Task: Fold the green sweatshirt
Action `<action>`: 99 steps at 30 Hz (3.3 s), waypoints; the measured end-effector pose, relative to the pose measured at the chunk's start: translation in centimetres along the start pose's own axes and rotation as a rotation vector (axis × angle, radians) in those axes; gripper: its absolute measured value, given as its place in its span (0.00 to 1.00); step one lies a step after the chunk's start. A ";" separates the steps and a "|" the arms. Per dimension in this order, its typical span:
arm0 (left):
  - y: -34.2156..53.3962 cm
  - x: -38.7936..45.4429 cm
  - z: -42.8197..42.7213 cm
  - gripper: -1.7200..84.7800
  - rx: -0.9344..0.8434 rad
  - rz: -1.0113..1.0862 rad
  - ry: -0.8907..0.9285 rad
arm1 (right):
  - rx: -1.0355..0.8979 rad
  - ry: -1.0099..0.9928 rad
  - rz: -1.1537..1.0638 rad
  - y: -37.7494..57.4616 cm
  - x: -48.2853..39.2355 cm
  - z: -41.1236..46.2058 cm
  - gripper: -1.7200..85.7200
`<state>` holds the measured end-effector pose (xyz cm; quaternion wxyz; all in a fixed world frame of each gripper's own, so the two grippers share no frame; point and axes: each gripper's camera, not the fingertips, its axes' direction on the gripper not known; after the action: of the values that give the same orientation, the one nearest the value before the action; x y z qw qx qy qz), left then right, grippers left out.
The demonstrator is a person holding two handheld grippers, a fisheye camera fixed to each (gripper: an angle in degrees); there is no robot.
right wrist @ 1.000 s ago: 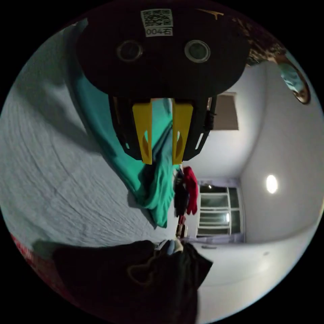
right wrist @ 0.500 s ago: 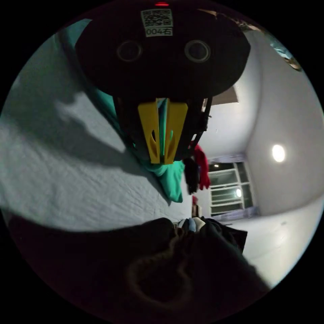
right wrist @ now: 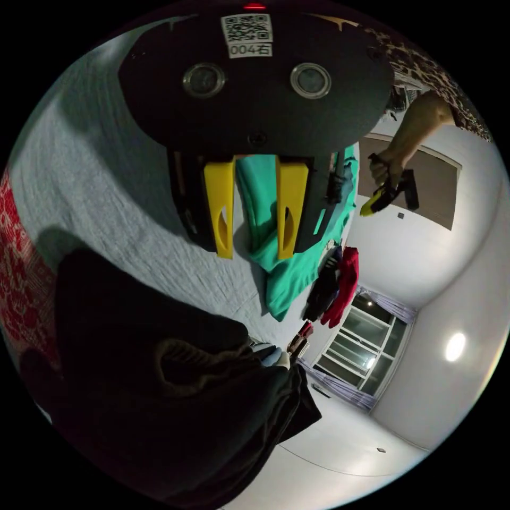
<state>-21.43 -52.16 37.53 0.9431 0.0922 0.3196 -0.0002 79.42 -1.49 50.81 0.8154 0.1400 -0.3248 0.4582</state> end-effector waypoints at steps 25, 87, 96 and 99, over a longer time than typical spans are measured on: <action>-15.3 13.1 21.4 0.05 -0.179 0.305 -0.180 | -0.109 -0.008 -0.079 3.7 -2.3 4.6 0.07; 16.8 -14.3 -10.8 0.03 0.111 -0.186 -0.453 | -0.210 0.596 -0.482 28.0 -17.2 3.1 0.16; 21.2 -13.6 -8.1 0.03 0.036 -0.191 -0.400 | -0.198 0.522 -0.427 24.5 -16.1 1.7 0.15; 22.2 -12.8 -10.1 0.03 0.060 -0.235 -0.400 | -0.239 0.450 -0.370 22.1 -15.5 0.9 0.14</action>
<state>-36.38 -29.36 41.26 0.9780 0.0803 0.1346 -0.1379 54.80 -0.14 39.71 0.9470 -0.0051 -0.1568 0.2803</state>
